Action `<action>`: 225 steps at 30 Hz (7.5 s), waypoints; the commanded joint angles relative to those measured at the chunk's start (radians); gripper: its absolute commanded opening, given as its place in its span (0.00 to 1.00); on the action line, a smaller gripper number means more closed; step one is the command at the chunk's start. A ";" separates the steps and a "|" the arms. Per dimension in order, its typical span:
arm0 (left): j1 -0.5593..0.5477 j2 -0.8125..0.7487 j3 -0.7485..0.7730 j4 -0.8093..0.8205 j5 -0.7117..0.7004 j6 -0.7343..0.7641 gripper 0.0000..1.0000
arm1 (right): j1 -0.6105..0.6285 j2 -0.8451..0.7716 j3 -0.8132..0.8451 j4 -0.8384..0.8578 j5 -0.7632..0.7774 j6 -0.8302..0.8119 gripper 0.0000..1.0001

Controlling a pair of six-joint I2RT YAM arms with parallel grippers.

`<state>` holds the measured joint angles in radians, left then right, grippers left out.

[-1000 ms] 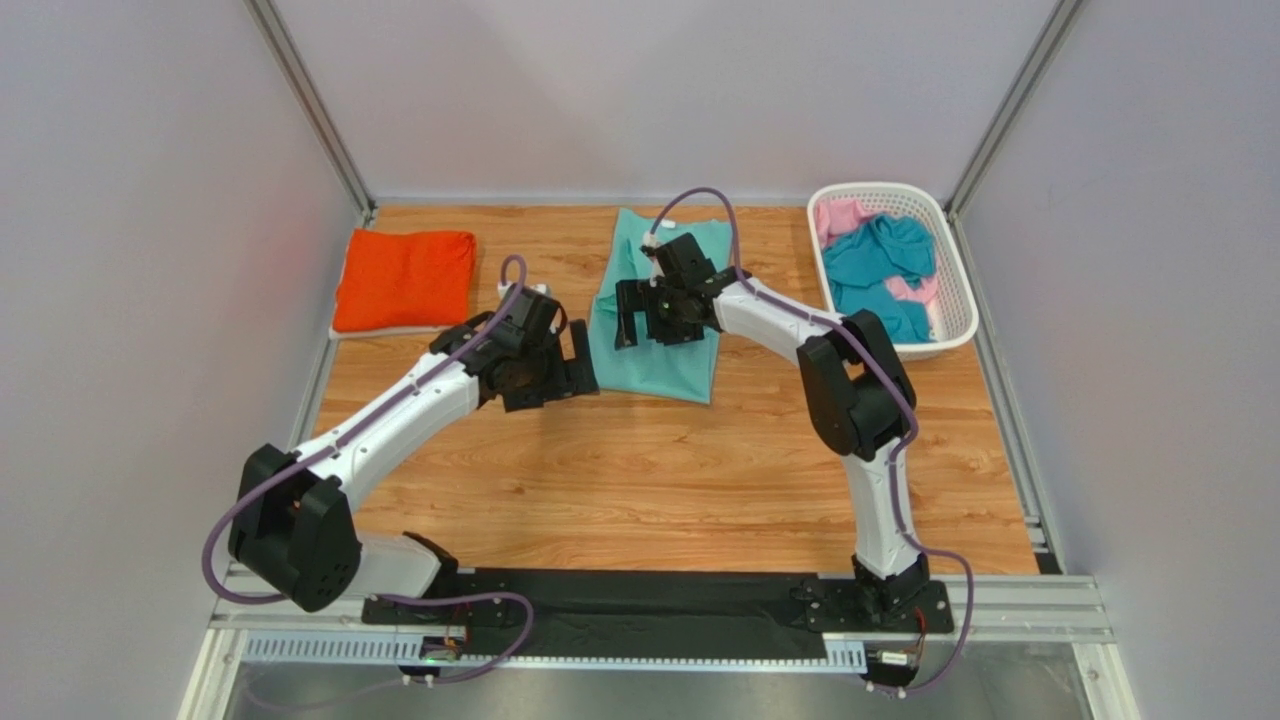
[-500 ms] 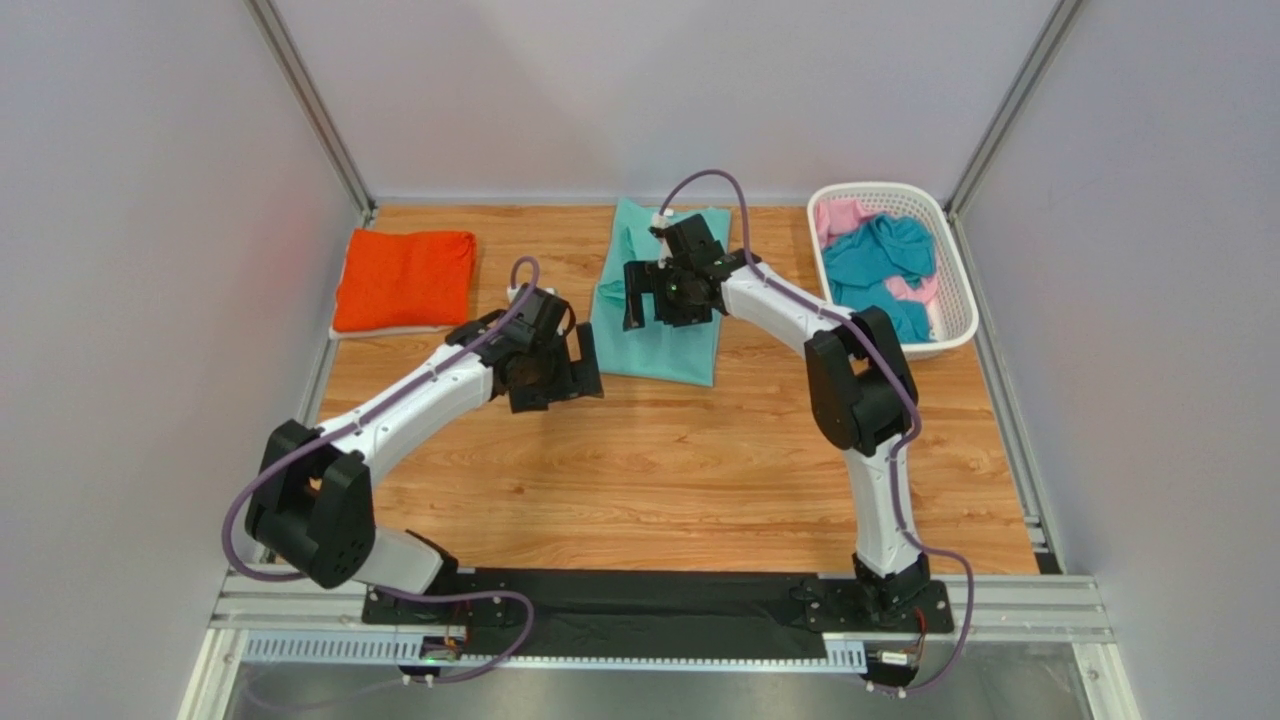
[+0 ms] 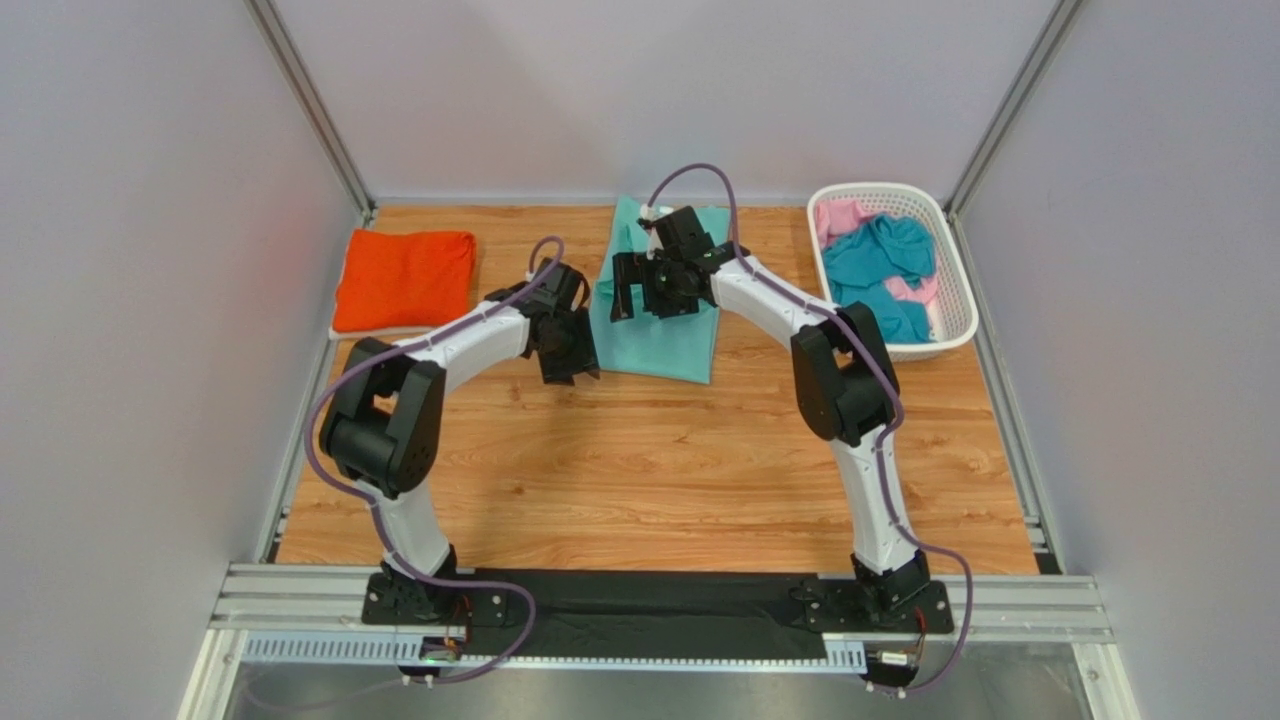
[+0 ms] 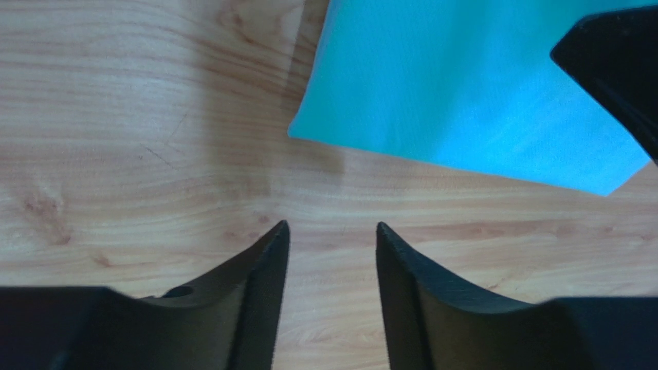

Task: Fold and stack the t-shirts
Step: Fold the tshirt

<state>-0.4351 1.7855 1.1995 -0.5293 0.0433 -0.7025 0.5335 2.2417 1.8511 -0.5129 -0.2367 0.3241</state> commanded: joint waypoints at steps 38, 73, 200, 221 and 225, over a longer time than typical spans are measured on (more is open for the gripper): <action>0.052 0.040 0.049 -0.012 0.029 0.014 0.14 | -0.132 0.109 0.398 -0.096 0.043 -0.063 1.00; 0.107 0.229 0.109 0.087 0.208 0.083 0.00 | -0.067 -0.372 -0.641 0.131 0.040 0.109 0.84; -0.008 -0.735 -0.236 -0.067 -0.108 -0.043 0.00 | 0.232 -0.496 -0.773 0.267 -0.288 -0.356 0.58; 0.018 -0.742 -0.177 -0.100 -0.151 -0.048 0.00 | 0.309 -0.758 -0.757 0.076 -0.325 0.001 0.15; 0.018 -0.715 -0.138 -0.098 -0.148 -0.041 0.00 | 0.275 -0.826 -0.762 0.073 -0.404 0.049 0.14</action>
<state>-0.4229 1.0607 0.9977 -0.6472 -0.0917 -0.7567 0.8333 1.4750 1.0626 -0.4198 -0.5674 0.2890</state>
